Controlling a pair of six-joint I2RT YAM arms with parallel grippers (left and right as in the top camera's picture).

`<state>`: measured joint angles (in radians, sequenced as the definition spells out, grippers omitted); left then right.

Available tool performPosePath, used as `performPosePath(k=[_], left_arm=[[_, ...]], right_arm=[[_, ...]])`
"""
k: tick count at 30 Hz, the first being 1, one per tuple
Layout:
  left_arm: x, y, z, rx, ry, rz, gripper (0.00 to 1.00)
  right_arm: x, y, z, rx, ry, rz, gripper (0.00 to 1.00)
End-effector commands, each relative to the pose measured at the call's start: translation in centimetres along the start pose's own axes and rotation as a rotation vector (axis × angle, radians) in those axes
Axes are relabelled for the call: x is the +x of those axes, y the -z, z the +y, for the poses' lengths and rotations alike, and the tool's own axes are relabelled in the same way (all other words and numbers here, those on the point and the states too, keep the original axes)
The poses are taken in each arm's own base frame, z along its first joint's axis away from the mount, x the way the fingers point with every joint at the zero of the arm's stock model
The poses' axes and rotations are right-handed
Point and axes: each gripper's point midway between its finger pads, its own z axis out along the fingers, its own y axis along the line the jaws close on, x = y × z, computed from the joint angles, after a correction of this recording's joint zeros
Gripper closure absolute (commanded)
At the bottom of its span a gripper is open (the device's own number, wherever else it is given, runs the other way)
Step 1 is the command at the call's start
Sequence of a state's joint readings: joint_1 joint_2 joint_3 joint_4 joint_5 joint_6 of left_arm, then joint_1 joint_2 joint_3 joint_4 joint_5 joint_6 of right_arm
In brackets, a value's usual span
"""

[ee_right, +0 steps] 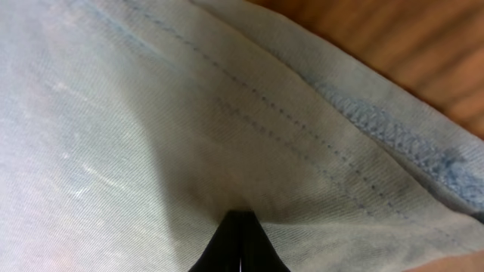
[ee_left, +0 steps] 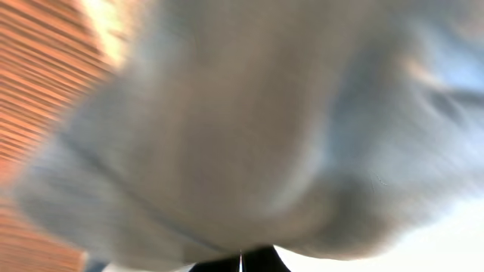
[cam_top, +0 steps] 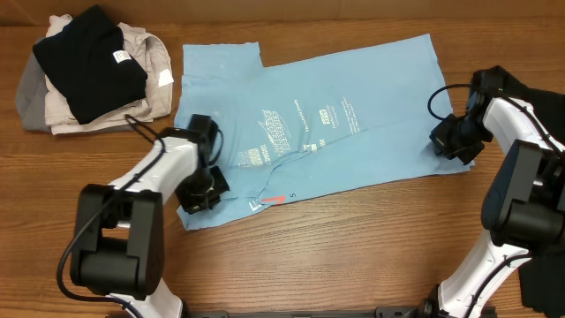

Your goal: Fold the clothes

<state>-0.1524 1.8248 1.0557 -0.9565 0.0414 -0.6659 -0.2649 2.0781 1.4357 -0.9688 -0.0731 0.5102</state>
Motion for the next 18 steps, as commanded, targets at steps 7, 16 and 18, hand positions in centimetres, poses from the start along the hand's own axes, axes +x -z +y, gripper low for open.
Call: performPosePath(k=[7, 16, 18], left_arm=[[-1.5, -0.5, 2.1, -0.008, 0.015, 0.006, 0.96], [-2.8, -0.4, 3.6, -0.074, 0.031, -0.053, 0.96], [-3.0, -0.4, 3.9, -0.069, 0.032, -0.05, 0.96]], right_arm=[[1.1, -0.8, -4.0, 0.121, -0.117, 0.058, 0.96], [2.1, -0.3, -6.7, 0.173, -0.211, 0.126, 0.96], [2.5, 0.0, -7.2, 0.197, -0.233, 0.14, 0.96]])
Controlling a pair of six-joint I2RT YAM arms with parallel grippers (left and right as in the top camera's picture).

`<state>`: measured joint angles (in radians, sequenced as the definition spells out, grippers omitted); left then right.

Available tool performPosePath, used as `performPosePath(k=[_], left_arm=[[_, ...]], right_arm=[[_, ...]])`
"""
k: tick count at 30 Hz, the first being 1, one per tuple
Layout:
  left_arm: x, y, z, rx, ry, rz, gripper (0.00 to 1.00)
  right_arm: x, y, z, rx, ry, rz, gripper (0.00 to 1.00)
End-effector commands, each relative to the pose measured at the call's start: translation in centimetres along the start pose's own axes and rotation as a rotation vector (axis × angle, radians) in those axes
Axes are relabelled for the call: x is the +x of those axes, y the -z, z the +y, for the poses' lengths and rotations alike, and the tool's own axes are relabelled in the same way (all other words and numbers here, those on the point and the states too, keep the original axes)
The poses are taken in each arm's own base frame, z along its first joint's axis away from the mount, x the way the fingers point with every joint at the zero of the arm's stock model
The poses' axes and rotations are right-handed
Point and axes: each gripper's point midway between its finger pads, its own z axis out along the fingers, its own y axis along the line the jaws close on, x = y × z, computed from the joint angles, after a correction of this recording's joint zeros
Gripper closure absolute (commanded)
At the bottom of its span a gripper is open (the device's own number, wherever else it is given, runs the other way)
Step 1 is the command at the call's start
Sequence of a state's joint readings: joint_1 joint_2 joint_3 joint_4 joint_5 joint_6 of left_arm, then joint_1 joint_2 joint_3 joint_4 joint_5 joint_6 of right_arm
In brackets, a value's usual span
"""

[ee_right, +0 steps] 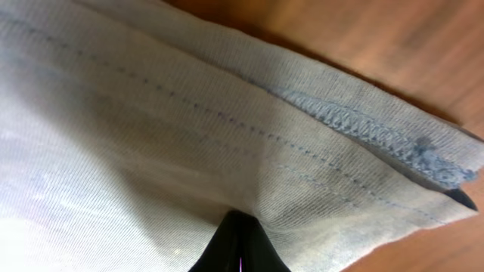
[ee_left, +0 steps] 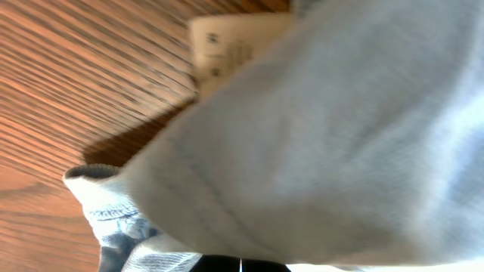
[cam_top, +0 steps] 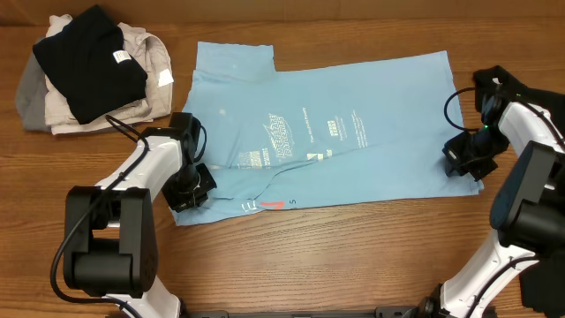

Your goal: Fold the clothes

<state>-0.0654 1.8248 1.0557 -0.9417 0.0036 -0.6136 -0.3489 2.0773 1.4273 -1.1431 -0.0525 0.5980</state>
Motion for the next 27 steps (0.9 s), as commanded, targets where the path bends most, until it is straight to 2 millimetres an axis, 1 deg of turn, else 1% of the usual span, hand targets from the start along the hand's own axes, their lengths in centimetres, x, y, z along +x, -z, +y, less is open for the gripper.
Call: performPosePath(k=[1, 3, 8, 16, 18, 20, 24, 27], left_arm=[[-1.1, -0.5, 1.8, -0.058, 0.002, -0.022, 0.96], [-1.3, -0.5, 2.1, -0.056, 0.005, -0.02, 0.96], [-1.3, -0.5, 2.5, -0.056, -0.019, -0.01, 0.96], [0.2, -0.4, 3.7, -0.103, 0.014, 0.048, 0.96], [0.3, -0.2, 4.6, -0.152, 0.049, 0.039, 0.96], [0.2, 0.0, 5.3, -0.193, 0.058, 0.026, 0.96], [0.1, 0.6, 6.2, -0.246, 0.062, 0.018, 0.96], [-0.4, 1.6, 6.3, -0.252, 0.068, -0.005, 0.96]], right_arm=[[0.1, -0.7, -2.5, 0.099, -0.071, 0.004, 0.96], [0.3, -0.4, -3.3, 0.137, -0.109, -0.001, 0.96], [1.0, 0.8, -3.7, 0.141, -0.112, 0.004, 0.96], [2.3, 4.6, -4.4, 0.097, -0.11, -0.049, 0.96], [2.8, 5.4, -4.7, 0.085, -0.11, -0.063, 0.96], [3.4, 5.8, -5.1, 0.083, -0.11, -0.072, 0.96], [4.6, 6.4, -6.2, 0.082, -0.112, -0.083, 0.96], [5.2, 6.9, -6.5, 0.049, -0.11, -0.112, 0.96]])
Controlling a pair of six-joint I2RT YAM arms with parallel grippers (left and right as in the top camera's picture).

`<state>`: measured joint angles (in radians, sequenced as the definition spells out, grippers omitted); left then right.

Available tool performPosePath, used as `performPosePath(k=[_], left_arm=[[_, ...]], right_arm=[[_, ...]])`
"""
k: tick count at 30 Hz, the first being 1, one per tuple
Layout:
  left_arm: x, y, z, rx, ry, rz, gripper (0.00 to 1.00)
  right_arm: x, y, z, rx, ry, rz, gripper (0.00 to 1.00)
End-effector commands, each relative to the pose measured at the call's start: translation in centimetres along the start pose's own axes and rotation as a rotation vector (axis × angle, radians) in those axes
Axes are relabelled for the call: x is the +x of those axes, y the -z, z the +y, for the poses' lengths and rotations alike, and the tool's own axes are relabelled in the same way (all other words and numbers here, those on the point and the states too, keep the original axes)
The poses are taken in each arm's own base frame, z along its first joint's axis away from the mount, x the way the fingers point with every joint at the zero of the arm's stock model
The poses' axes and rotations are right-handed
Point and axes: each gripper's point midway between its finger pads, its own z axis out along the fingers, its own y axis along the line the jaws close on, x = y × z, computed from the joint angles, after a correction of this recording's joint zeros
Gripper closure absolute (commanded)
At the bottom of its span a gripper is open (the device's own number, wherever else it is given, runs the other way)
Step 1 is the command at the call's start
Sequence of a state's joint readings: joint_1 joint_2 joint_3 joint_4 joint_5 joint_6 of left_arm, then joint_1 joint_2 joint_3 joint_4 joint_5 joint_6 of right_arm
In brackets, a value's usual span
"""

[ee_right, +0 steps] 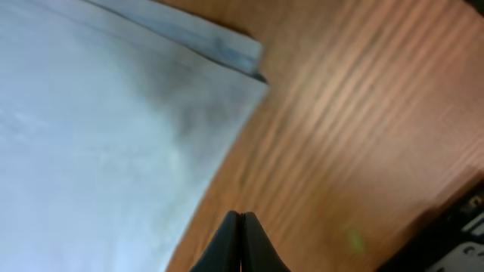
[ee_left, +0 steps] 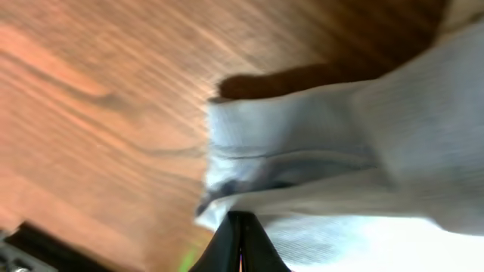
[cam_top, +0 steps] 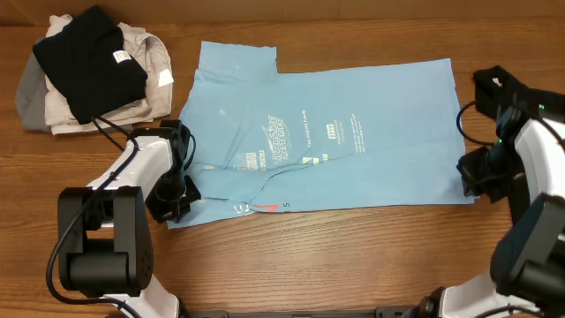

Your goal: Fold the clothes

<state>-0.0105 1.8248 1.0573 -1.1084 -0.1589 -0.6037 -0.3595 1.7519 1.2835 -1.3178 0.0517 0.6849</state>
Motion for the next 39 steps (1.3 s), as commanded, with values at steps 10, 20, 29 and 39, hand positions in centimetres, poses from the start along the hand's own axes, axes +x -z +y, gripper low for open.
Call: performPosePath(k=[10, 20, 29, 39], left_arm=[[-0.5, 5.1, -3.9, 0.214, -0.109, -0.074, 0.96], [2.2, 5.0, -5.9, 0.241, -0.192, -0.022, 0.96], [1.5, 2.9, -6.9, 0.276, -0.23, -0.075, 0.96], [1.1, 2.0, -6.2, 0.234, -0.216, -0.089, 0.96]], right_arm=[[1.7, 1.4, 5.5, -0.296, 0.317, -0.034, 0.96], [2.7, -1.2, 6.4, -0.276, 0.339, -0.012, 0.96], [2.9, -4.8, 6.2, -0.28, 0.339, -0.015, 0.96], [2.3, -6.4, 5.6, -0.245, 0.282, -0.047, 0.96]])
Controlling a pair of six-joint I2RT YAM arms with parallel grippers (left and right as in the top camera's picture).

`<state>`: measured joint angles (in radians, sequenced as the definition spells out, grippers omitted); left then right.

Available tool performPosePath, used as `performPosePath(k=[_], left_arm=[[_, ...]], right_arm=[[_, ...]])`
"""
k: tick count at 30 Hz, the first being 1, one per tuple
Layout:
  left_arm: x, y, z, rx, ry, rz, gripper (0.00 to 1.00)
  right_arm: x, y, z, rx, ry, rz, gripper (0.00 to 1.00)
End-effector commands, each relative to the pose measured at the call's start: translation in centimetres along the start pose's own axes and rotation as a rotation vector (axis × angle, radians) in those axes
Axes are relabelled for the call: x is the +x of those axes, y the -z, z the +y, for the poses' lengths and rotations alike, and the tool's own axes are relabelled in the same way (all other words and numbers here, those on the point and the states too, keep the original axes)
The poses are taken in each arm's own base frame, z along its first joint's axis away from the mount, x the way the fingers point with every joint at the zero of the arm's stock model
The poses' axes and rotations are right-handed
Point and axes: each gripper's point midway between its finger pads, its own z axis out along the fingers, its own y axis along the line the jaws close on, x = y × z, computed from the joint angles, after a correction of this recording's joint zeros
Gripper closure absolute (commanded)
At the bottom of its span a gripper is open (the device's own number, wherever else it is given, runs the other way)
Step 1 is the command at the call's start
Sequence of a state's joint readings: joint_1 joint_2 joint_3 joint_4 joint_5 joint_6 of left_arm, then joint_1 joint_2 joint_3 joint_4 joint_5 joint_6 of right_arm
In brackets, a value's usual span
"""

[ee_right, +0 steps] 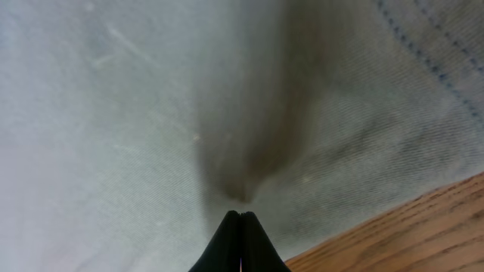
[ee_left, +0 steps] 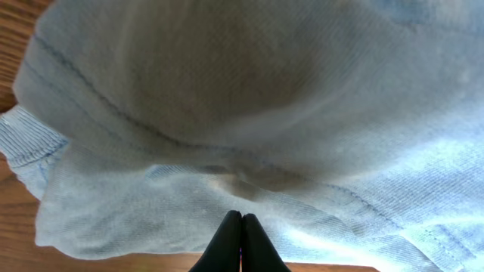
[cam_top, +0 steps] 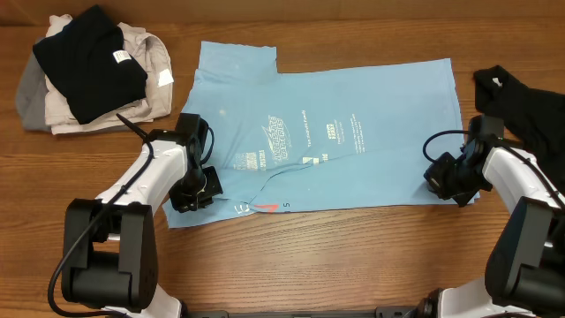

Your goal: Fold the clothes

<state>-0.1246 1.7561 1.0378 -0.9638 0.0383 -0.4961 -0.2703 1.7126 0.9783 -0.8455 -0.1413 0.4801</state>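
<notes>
A light blue T-shirt (cam_top: 327, 132) with white print lies spread flat on the wooden table (cam_top: 335, 256). My left gripper (cam_top: 196, 187) sits on its lower left corner. In the left wrist view the fingers (ee_left: 241, 221) are pressed together with bunched blue cloth (ee_left: 249, 106) and a hem right at the tips. My right gripper (cam_top: 446, 179) sits on the shirt's lower right corner. The right wrist view shows its fingers (ee_right: 241, 217) shut, the cloth (ee_right: 151, 113) puckering into a crease at the tips.
A pile of black, beige and grey clothes (cam_top: 88, 71) sits at the back left. A black garment (cam_top: 530, 110) lies at the right edge, behind my right arm. Bare wood runs along the front of the shirt.
The shirt has kept its place. My left gripper has gone from just outside the shirt's lower left edge to on top of it. The right one has moved inward onto the lower right corner.
First the shirt lay skewed, with both grippers on its lower corners. Then it sat further right and straighter. By 1.3 s ago it lay square, the grippers at its outer edges over wood. Now both are back on the corners.
</notes>
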Motion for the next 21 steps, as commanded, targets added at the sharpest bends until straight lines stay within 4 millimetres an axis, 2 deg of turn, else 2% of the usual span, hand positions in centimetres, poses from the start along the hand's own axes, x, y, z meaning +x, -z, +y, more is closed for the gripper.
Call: performPosePath(k=[1, 8, 13, 15, 18, 21], left_arm=[[0.4, -0.3, 0.6, -0.021, 0.002, -0.002, 0.96], [1.9, -2.2, 1.2, -0.019, 0.019, 0.034, 0.96], [2.4, -2.6, 1.9, -0.033, 0.047, 0.052, 0.96], [2.6, -2.6, 2.5, -0.039, 0.078, 0.068, 0.96], [2.7, -2.6, 3.9, -0.048, 0.135, 0.094, 0.96], [2.7, -2.6, 6.0, -0.085, 0.193, 0.106, 0.96]], right_arm=[[0.0, -0.8, -0.6, 0.03, -0.025, 0.003, 0.96], [0.2, -2.9, -1.2, 0.063, -0.056, 0.048, 0.96], [0.0, -3.3, -1.4, 0.074, -0.089, 0.047, 0.96], [0.1, -3.2, -1.6, 0.077, -0.094, 0.051, 0.96], [-0.1, -3.1, -3.0, 0.119, -0.143, 0.046, 0.96], [-0.5, -2.8, -4.4, 0.139, -0.189, 0.048, 0.96]])
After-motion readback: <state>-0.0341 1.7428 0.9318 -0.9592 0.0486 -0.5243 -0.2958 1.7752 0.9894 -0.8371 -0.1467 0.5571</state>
